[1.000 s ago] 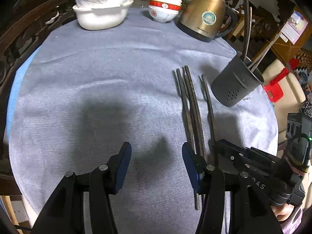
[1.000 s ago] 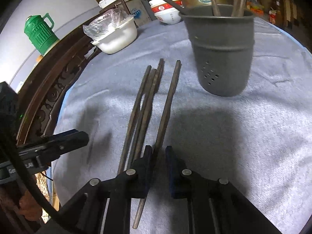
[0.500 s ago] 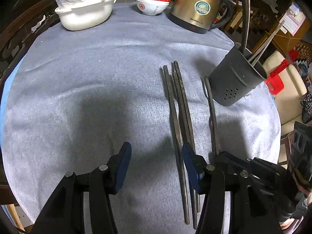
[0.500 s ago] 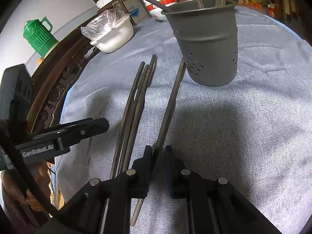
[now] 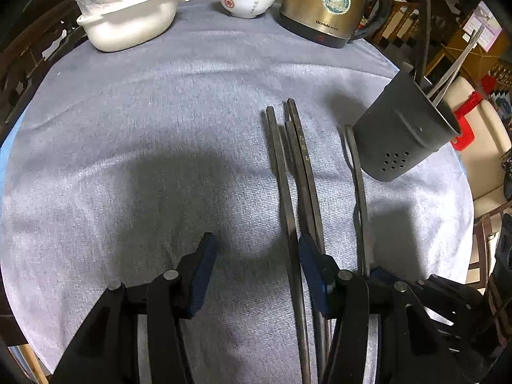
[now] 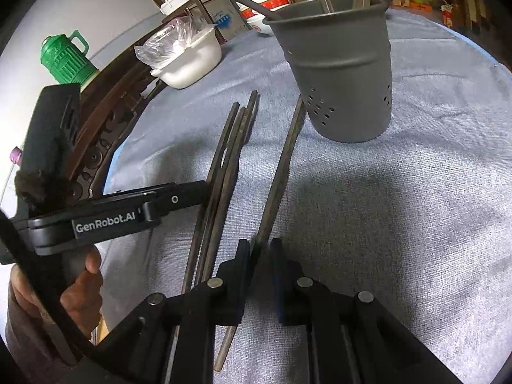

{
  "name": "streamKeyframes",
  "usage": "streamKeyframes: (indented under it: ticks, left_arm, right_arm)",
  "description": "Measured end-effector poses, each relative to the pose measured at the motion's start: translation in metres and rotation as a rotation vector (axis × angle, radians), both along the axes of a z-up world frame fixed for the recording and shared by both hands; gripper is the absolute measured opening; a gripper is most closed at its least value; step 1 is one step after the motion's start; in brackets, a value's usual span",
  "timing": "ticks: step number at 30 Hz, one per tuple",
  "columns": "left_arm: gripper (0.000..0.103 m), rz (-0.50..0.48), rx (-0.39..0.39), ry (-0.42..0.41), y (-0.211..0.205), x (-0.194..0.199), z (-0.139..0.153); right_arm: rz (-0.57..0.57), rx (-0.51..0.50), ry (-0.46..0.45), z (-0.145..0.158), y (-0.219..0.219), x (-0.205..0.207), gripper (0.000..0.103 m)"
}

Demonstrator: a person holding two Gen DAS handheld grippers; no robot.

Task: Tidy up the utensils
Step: 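Move both open tools back down to the remaining chopsticks on the cloth, then close the left tool on one chopstick while the right tool grasps another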

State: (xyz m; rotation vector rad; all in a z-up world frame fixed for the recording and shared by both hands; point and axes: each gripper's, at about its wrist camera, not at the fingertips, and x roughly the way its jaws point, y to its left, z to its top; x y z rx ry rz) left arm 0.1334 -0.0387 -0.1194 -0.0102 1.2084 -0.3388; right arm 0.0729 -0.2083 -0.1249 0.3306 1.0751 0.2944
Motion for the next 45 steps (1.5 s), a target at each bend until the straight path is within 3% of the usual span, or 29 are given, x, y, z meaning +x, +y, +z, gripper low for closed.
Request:
streamKeyframes:
  ticks: [10, 23, 30, 35, 45]
  left_arm:
    - [0.043, -0.055, -0.018, 0.007, 0.01, 0.0, -0.003]
    - [0.042, -0.121, 0.034, -0.006, 0.026, -0.036, -0.003]
    - [0.042, -0.077, 0.004, 0.02, 0.033, -0.02, 0.005]
    - [0.042, -0.026, -0.01, 0.029, 0.036, -0.001, 0.014]
    - [0.042, 0.085, 0.001, 0.107, 0.028, 0.041, -0.003]
  right_arm:
    - [0.007, -0.021, 0.039, 0.002, 0.002, 0.001, 0.013]
    - [0.027, -0.063, 0.076, 0.003, 0.001, -0.025, 0.013]
    - [-0.015, 0.015, 0.093, 0.008, -0.013, -0.016, 0.018]
    - [-0.051, -0.035, 0.045, 0.021, -0.015, 0.008, 0.021]
    - [-0.124, -0.1, 0.114, 0.005, -0.01, 0.046, 0.021]
